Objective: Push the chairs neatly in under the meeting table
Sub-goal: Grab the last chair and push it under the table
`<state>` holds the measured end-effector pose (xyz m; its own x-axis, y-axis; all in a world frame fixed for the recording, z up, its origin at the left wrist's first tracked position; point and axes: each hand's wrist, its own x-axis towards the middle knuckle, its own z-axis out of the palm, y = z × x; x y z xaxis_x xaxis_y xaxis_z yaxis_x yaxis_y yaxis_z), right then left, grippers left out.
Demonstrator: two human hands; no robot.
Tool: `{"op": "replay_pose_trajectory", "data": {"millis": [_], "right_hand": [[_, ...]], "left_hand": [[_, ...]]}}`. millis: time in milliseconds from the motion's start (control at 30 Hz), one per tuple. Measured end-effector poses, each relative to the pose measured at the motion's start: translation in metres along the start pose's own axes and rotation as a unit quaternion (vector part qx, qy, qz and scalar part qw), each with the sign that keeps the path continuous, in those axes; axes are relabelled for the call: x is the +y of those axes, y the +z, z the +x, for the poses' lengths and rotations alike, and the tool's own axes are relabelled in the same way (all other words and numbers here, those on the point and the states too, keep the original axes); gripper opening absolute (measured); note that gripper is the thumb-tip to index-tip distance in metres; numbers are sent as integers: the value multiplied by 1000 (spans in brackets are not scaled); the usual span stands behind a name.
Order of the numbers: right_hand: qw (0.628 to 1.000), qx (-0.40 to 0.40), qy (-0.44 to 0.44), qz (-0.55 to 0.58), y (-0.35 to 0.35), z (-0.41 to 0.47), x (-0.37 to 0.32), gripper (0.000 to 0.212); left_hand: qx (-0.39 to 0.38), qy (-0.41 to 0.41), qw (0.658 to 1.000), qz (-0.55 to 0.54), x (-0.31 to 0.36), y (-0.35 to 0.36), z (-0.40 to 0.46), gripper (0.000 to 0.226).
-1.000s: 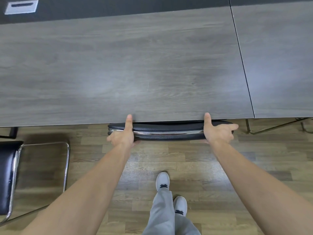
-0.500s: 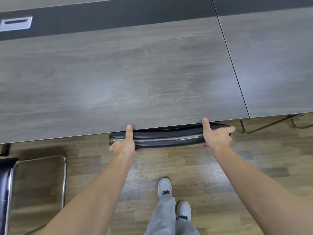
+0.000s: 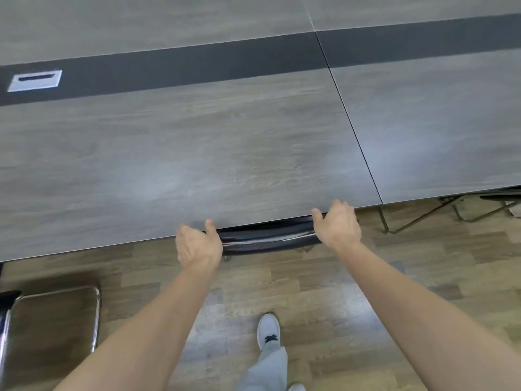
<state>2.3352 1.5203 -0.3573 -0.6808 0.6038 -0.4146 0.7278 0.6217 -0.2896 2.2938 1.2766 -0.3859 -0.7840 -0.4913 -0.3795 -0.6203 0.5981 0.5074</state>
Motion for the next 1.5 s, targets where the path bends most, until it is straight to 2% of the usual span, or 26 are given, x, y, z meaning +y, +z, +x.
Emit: {"op": "replay_pose_trajectory", "data": {"millis": [233,467,700,933,1200,1500], "right_hand": [[994,36,-96,33,-58,-30,-30,50],[980,81,-175,57,-104,-65,-35,52],[963,139,-223,58,-136,-115,-26,50],[954,154,-250,53,-135,-183,3,48],[946,183,-259,66,-134,-263,48,48],[946,190,-255,59,-143,-316,73,46]], "left_hand": [[5,211,977,-41,55,-55,-22,50],[22,347,937,19,85,-105,-49,49],[37,386,922,16,79,-146,-97,50],[27,418,907,40,42,-171,-140,49],[7,465,882,77,3,-195,-195,50],[-8,471,879,75,-34,-205,-246,50]]}}
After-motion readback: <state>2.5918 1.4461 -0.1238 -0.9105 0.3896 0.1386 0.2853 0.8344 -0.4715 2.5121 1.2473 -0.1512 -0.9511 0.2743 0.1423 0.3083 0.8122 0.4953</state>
